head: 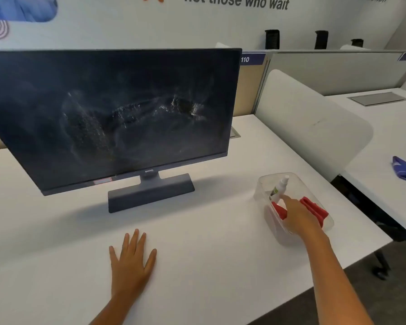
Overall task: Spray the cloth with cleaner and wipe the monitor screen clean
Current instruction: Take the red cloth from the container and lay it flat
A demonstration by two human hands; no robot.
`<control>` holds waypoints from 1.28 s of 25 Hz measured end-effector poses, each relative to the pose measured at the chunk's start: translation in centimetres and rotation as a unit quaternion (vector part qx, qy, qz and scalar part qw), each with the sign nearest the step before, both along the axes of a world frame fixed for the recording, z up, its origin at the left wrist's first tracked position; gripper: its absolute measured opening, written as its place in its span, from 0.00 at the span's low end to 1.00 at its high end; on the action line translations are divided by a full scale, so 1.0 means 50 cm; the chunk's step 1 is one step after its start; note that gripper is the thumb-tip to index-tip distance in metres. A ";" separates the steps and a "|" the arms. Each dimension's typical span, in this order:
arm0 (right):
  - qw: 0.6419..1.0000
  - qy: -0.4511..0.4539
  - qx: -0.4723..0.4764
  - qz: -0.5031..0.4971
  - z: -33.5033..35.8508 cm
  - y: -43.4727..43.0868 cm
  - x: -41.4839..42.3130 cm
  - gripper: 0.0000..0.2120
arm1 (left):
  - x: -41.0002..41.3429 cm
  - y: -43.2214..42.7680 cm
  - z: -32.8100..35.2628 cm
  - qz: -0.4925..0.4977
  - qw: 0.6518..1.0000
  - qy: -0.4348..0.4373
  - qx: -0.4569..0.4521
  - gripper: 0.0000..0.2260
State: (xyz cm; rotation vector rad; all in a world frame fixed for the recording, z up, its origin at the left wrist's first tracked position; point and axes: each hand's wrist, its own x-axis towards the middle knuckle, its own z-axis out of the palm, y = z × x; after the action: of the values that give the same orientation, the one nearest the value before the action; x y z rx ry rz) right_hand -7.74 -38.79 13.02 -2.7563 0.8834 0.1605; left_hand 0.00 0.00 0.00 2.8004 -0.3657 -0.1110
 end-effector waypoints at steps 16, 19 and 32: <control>0.922 -0.370 -0.084 -0.082 0.170 0.013 -0.010 0.09 | -0.003 0.000 0.003 0.006 1.000 -0.018 -0.012 0.45; 0.879 -0.464 -0.104 0.017 0.215 0.066 0.014 0.09 | -0.004 -0.001 0.003 0.006 1.000 -0.026 -0.009 0.44; 0.816 -0.406 0.230 0.341 0.027 0.288 0.143 0.11 | -0.001 0.003 0.007 0.063 0.995 -0.027 -0.065 0.28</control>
State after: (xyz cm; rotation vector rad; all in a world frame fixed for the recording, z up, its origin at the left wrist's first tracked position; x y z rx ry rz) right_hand -0.62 -24.41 14.38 -2.1752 -0.3436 -0.5702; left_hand -0.05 0.13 0.37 2.6921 -0.1992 0.0181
